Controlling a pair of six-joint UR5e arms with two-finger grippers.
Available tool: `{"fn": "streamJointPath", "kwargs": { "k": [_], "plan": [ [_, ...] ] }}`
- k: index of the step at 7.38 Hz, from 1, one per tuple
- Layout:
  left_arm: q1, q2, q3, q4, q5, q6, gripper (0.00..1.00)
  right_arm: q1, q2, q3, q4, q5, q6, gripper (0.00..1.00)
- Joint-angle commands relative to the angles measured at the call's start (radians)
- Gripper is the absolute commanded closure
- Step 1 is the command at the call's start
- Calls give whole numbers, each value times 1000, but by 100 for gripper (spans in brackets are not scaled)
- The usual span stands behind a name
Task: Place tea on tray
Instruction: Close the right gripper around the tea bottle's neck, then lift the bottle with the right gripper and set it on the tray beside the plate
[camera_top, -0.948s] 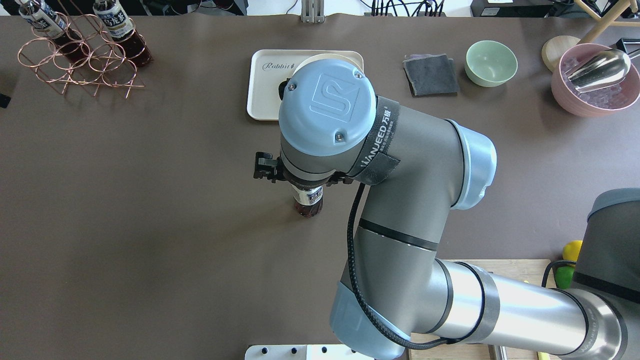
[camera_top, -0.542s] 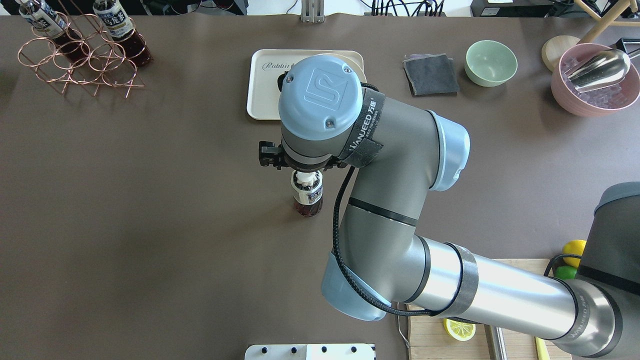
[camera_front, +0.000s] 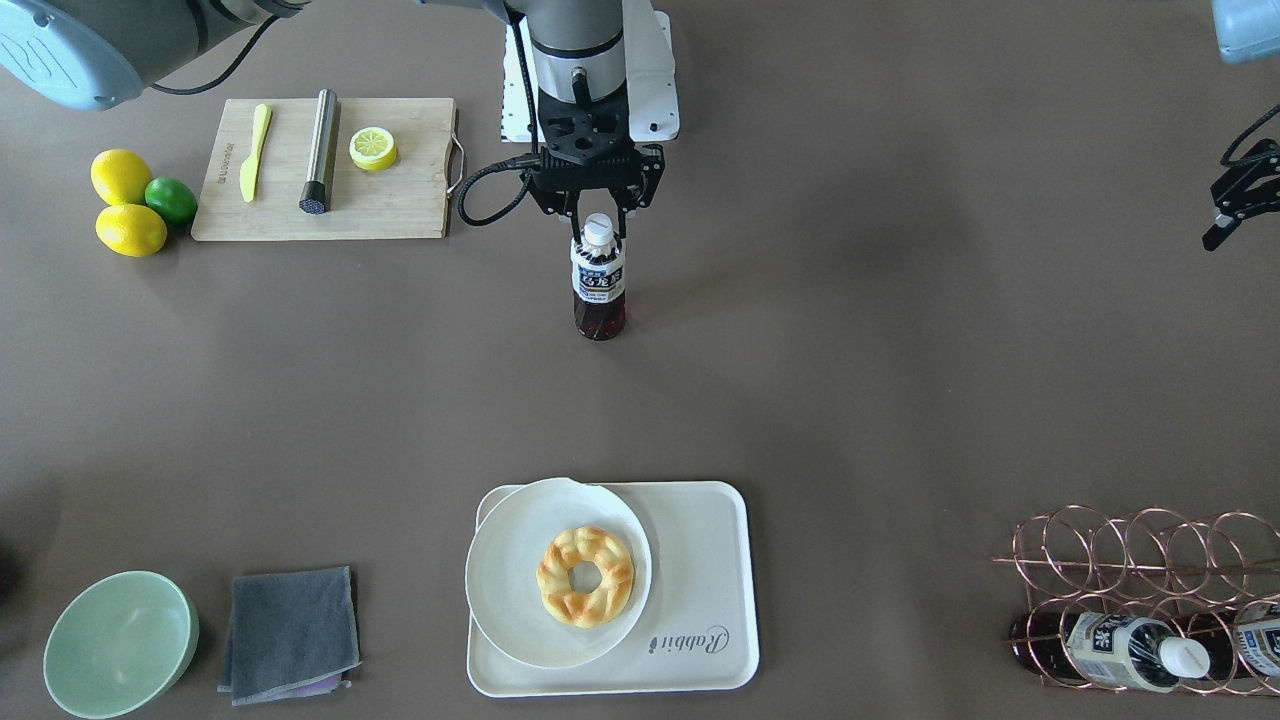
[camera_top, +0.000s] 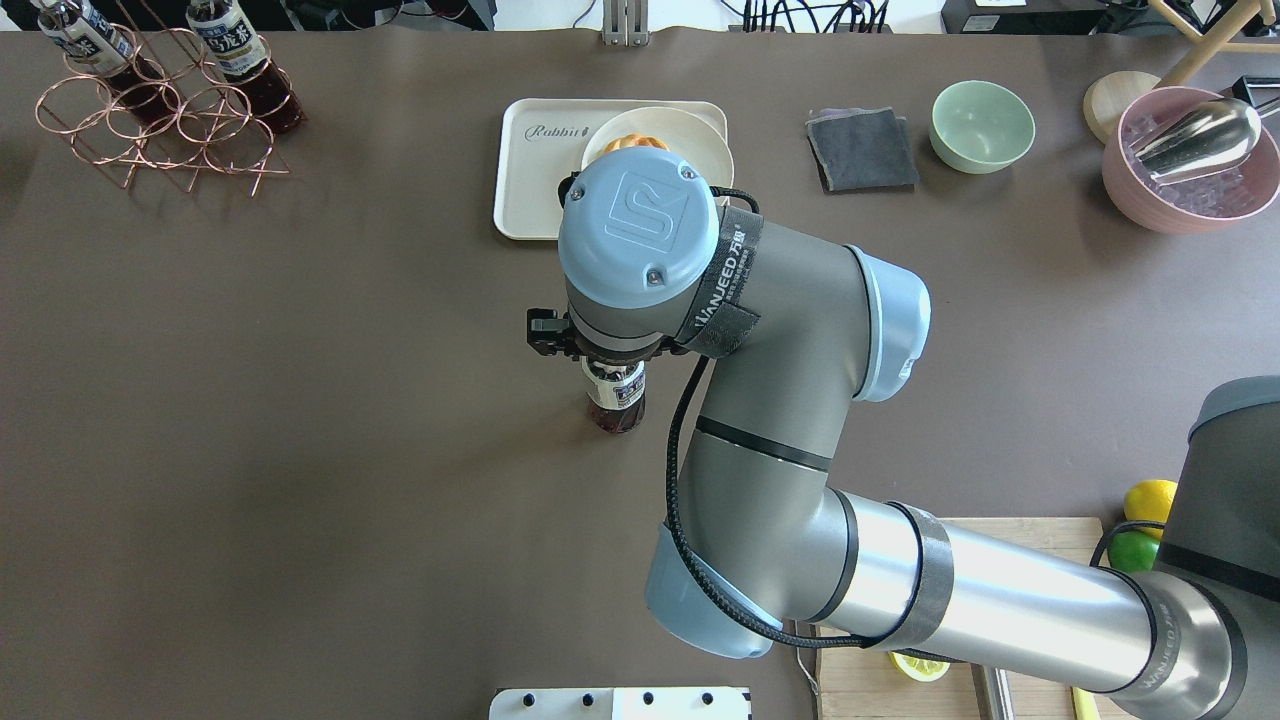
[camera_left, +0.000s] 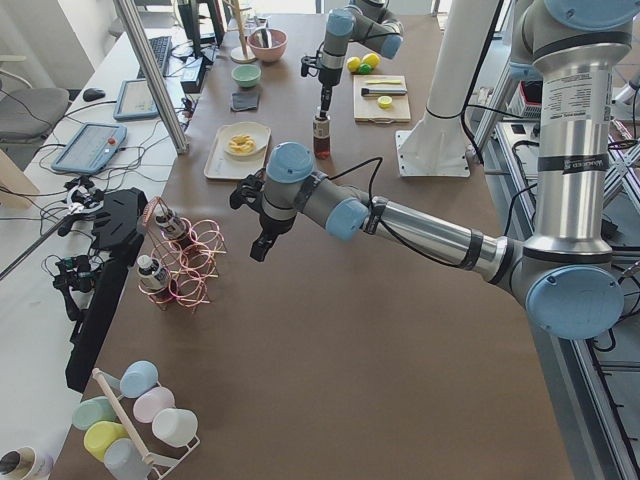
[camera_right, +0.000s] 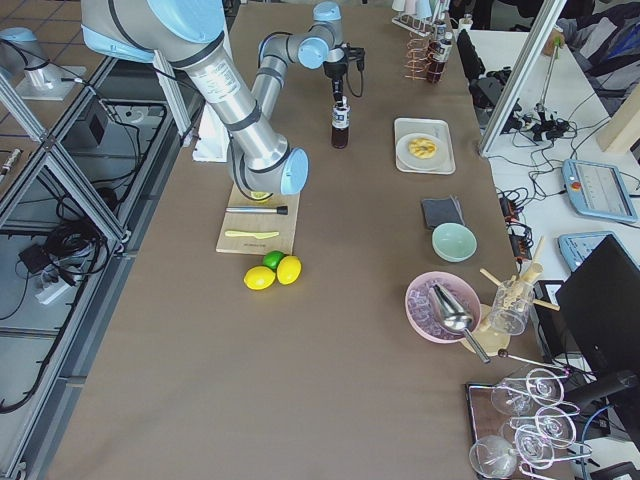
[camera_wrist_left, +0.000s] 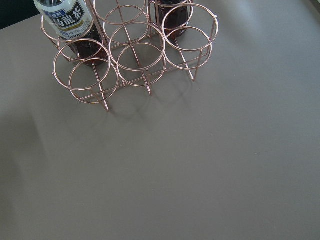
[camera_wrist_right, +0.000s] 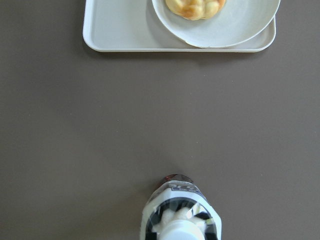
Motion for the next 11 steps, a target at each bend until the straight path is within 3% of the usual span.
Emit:
{"fn": "streamJointPath", "kwargs": {
  "k": [1, 4, 7, 9, 11],
  "plan": [
    [0, 5, 3, -2, 0, 0, 4, 27, 11, 11, -10, 7, -11, 100],
    [-21, 16, 6, -2, 0, 3, 4, 105, 97, -37, -25, 19, -81, 100],
    [-111, 178, 14, -41, -48, 8, 4, 183, 334, -393, 7, 52, -117, 100],
    [-114, 194, 48, -43, -55, 9, 4, 215, 365, -579, 220, 67, -112, 100],
    [-115, 209, 43, -48, -57, 9, 4, 249, 503, -855, 358, 104, -106, 100]
  ]
}}
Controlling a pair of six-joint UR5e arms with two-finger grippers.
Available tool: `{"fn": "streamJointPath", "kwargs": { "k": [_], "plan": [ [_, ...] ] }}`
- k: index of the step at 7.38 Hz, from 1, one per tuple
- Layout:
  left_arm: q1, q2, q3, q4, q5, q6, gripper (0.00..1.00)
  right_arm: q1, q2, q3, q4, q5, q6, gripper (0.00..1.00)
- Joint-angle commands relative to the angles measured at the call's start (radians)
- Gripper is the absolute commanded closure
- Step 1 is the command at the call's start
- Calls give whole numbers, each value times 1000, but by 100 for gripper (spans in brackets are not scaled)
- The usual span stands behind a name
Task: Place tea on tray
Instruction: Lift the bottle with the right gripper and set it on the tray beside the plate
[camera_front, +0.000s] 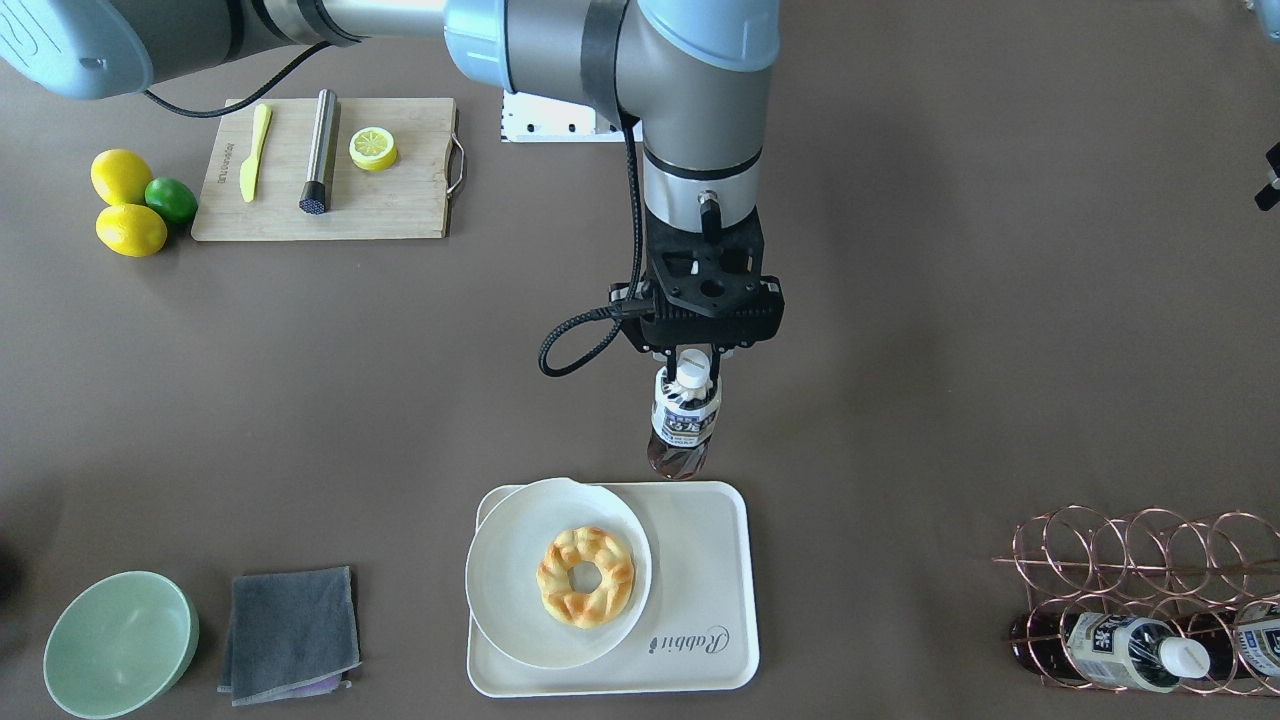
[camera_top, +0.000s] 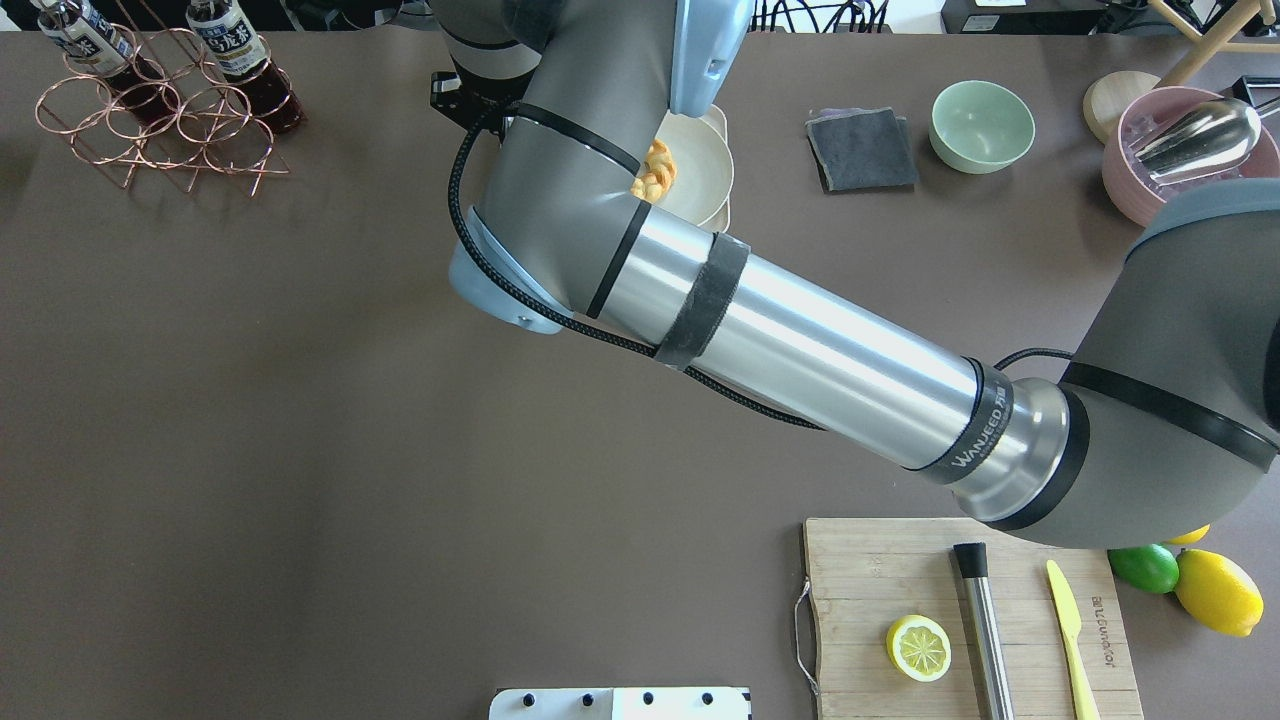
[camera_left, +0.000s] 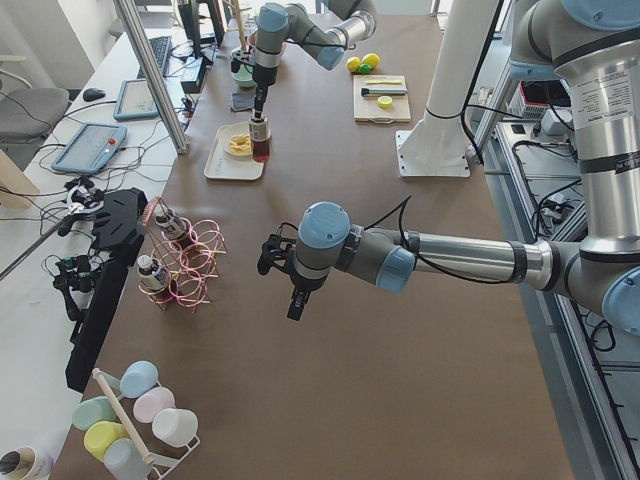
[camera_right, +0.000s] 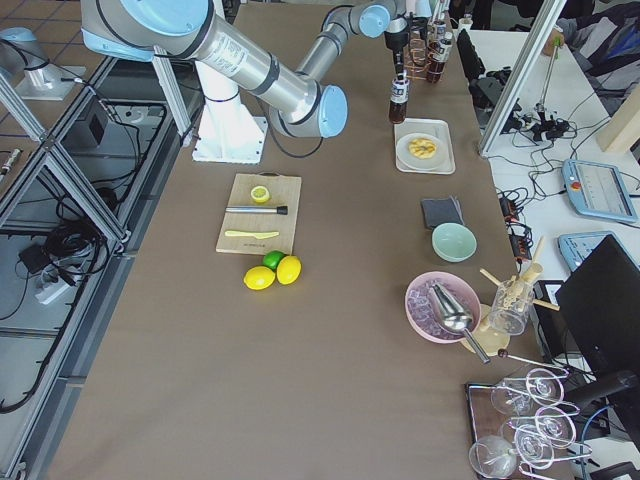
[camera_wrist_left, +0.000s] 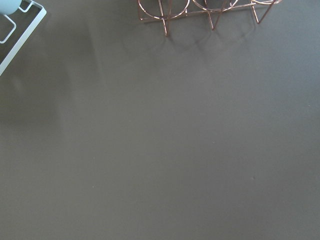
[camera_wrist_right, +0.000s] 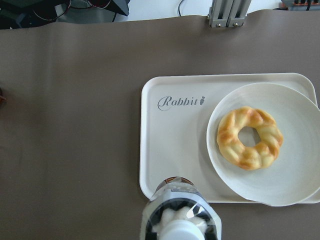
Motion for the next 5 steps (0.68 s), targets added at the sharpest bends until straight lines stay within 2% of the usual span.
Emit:
{"fn": "streamJointPath", "kwargs": {
  "k": [1, 2, 5],
  "plan": [
    [-2, 16, -2, -5, -2, -1, 4, 45, 152, -381, 225, 36, 2, 100],
    [-2, 22, -2, -5, -1, 1, 4, 61, 201, -487, 253, 58, -4, 100],
    [-2, 28, -3, -23, -1, -1, 4, 78, 204, -531, 267, 78, -41, 100]
  ]
}}
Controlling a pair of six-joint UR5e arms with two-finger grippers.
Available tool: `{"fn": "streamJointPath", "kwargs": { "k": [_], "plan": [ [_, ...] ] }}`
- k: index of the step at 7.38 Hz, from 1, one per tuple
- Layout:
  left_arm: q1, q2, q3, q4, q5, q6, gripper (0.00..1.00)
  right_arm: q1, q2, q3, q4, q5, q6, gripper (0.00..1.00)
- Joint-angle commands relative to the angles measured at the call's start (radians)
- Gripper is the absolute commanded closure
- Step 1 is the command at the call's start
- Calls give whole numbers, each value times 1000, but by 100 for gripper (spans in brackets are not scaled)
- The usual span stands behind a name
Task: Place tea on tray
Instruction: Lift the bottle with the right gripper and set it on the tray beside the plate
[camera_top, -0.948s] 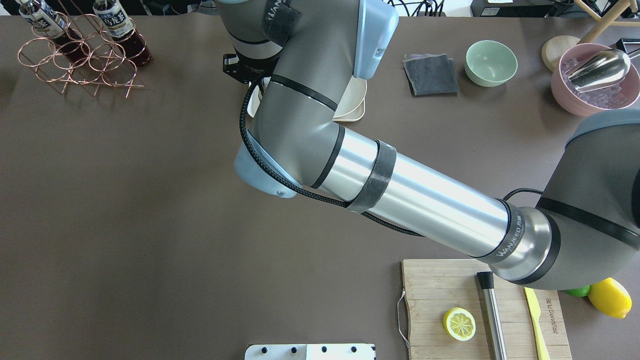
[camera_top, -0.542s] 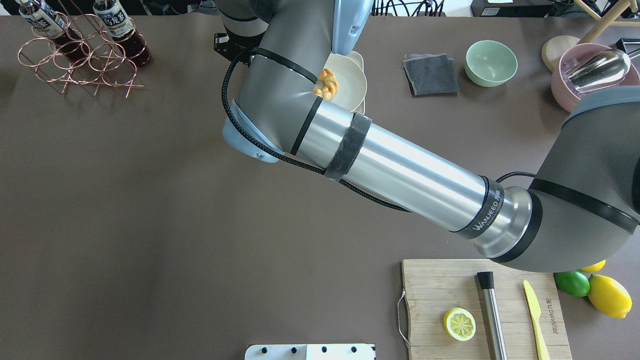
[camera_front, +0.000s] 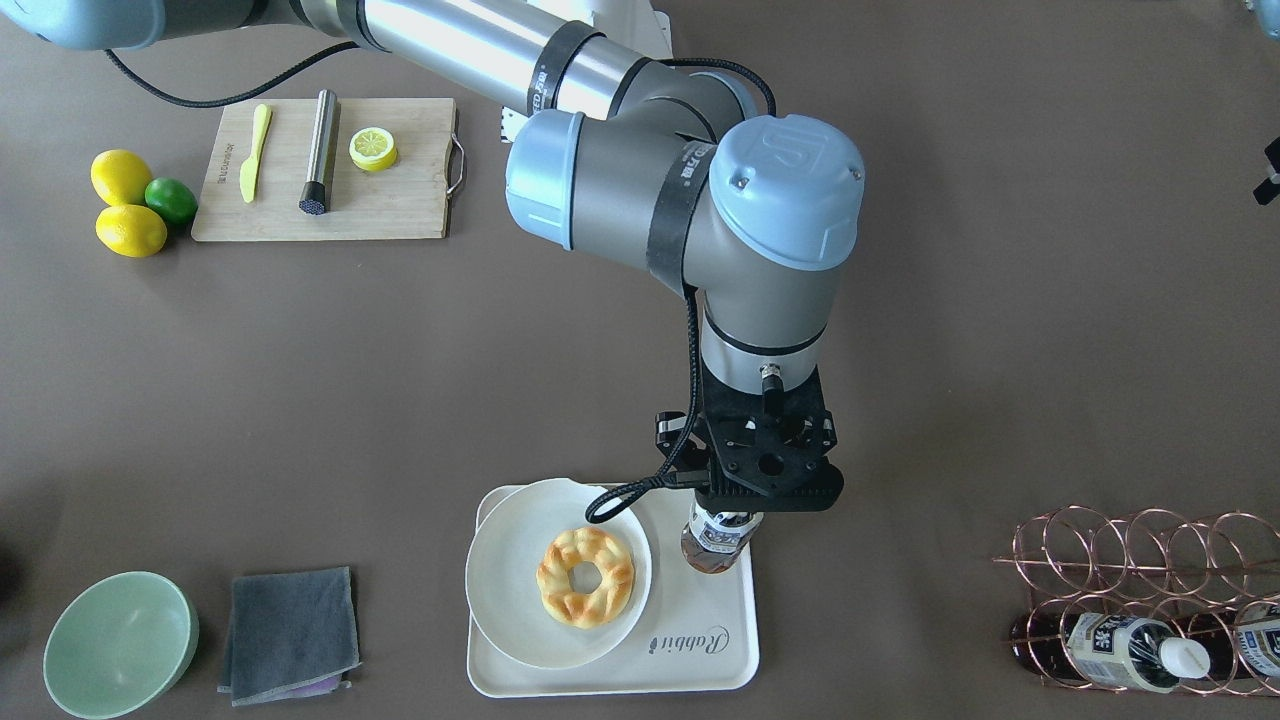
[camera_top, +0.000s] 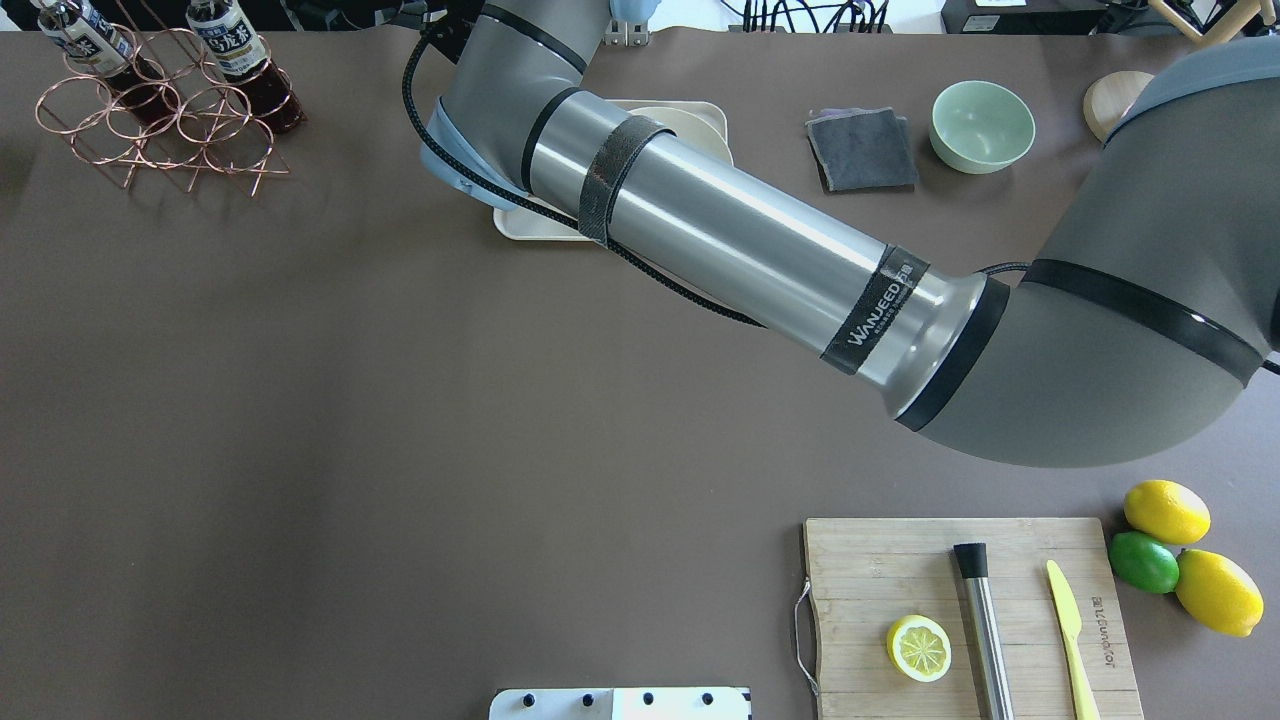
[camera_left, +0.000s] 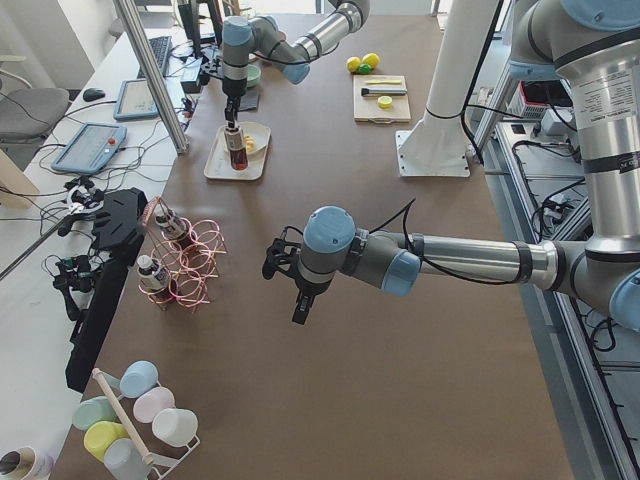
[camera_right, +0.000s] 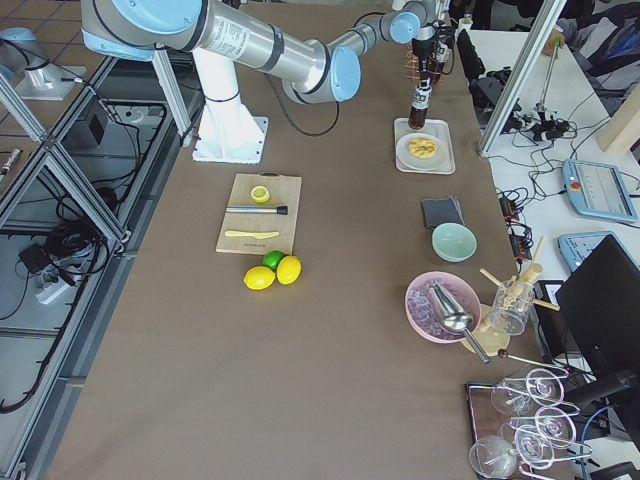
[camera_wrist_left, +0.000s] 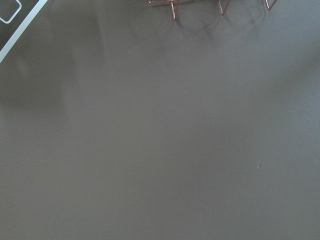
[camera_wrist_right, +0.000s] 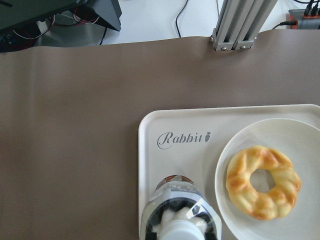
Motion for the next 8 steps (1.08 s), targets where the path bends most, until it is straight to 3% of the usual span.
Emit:
{"fn": "streamJointPath", "kwargs": {
  "k": [1, 2, 3, 4, 6, 7, 8],
  "plan": [
    [-2, 6, -5, -14, -1, 0, 4, 8, 7, -54, 45, 14, -12, 100],
    [-12, 12, -7, -15, -1, 0, 4, 8, 7, -59, 48, 24, -13, 100],
    [-12, 12, -7, -16, 0, 0, 4, 8, 7, -59, 48, 26, -12, 94],
    [-12, 12, -4, -16, 0, 0, 4, 8, 6, -60, 48, 24, -13, 54],
    [-12, 12, -4, -16, 0, 0, 4, 5, 9, -60, 47, 24, -12, 36],
    [-14, 12, -5, -18, 0, 0, 4, 6, 13, -59, 44, 40, -12, 16],
    [-26, 13, -4, -33, -1, -4, 4, 28, 21, -43, 36, 72, -16, 2]
  ]
}}
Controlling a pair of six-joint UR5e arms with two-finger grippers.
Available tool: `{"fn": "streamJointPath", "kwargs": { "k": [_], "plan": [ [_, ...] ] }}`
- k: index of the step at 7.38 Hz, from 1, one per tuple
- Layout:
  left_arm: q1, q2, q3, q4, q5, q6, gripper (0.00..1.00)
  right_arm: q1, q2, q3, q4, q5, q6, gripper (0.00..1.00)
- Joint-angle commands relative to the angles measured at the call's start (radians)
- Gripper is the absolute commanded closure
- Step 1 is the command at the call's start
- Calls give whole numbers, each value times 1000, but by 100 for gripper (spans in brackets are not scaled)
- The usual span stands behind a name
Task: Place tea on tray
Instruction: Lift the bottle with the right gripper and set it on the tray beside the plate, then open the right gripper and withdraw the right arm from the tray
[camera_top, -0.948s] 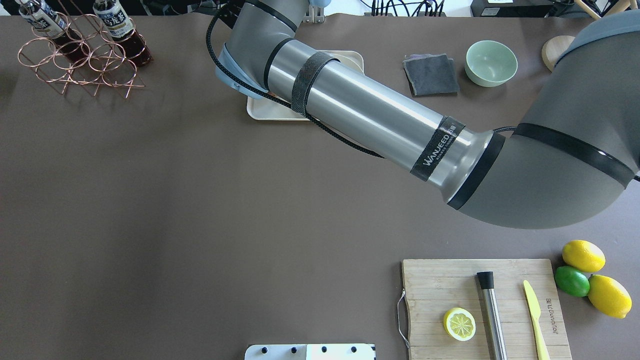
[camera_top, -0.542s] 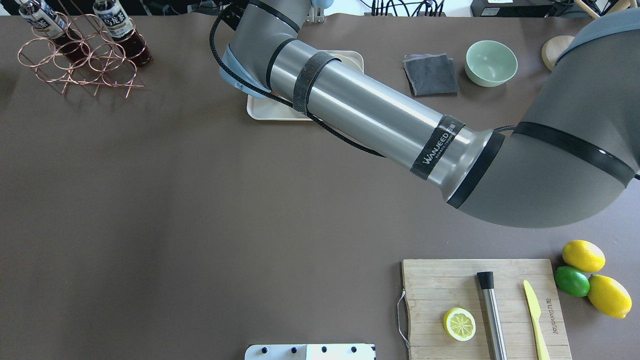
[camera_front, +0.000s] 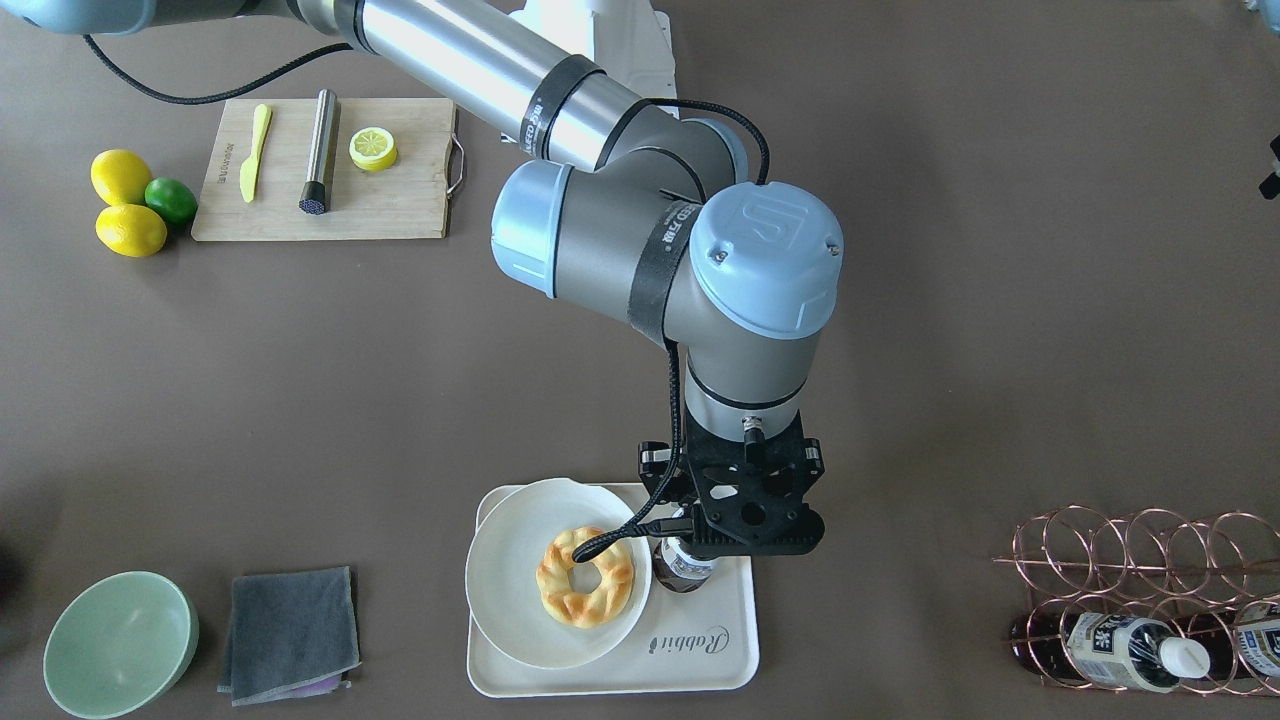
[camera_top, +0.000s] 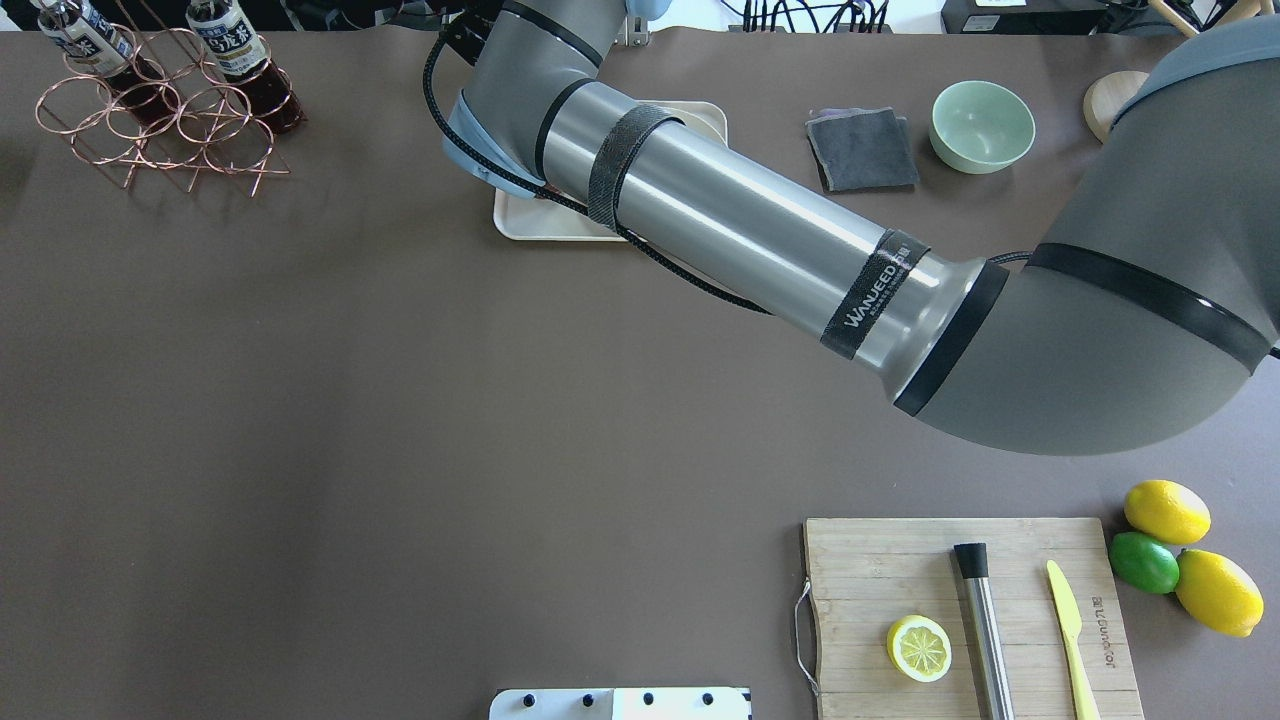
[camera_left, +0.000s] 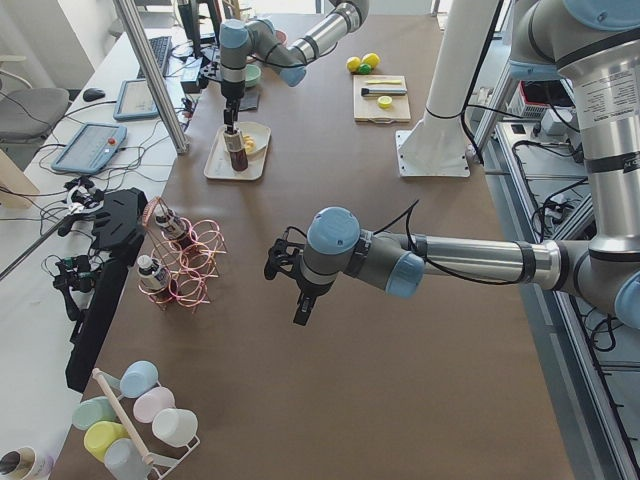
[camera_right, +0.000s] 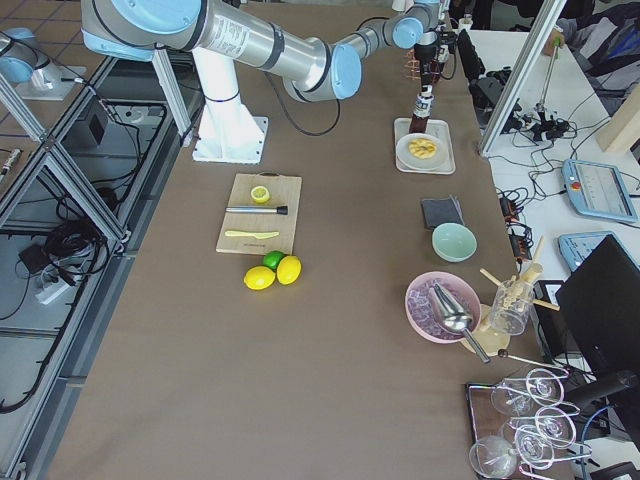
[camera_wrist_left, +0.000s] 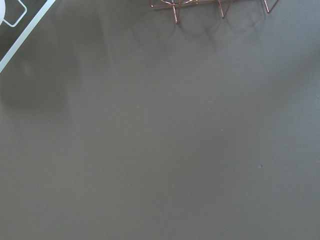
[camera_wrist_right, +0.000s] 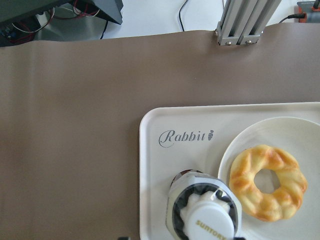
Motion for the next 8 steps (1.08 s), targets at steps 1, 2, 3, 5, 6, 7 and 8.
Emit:
{"fn": "streamJointPath", "kwargs": {
  "k": [1, 2, 3, 5, 6, 7, 8],
  "plan": [
    [-14, 2, -1, -16, -11, -10, 4, 56, -7, 75, -80, 118, -12, 2],
    [-15, 26, -5, -16, -43, -11, 4, 74, -40, 183, -198, 127, -85, 2],
    [-38, 28, -9, -9, -49, -12, 4, 102, -145, 374, -324, 142, -155, 1],
    [-43, 26, 5, -5, -43, -14, 4, 192, -479, 799, -493, 244, -337, 1],
    [-46, 28, 5, -3, -43, -14, 4, 240, -656, 989, -577, 249, -468, 1],
    [-47, 29, 10, -3, -43, -14, 4, 277, -789, 1105, -613, 250, -572, 1],
    [-47, 28, 7, -3, -43, -14, 4, 344, -905, 1150, -610, 251, -689, 1]
  ]
}}
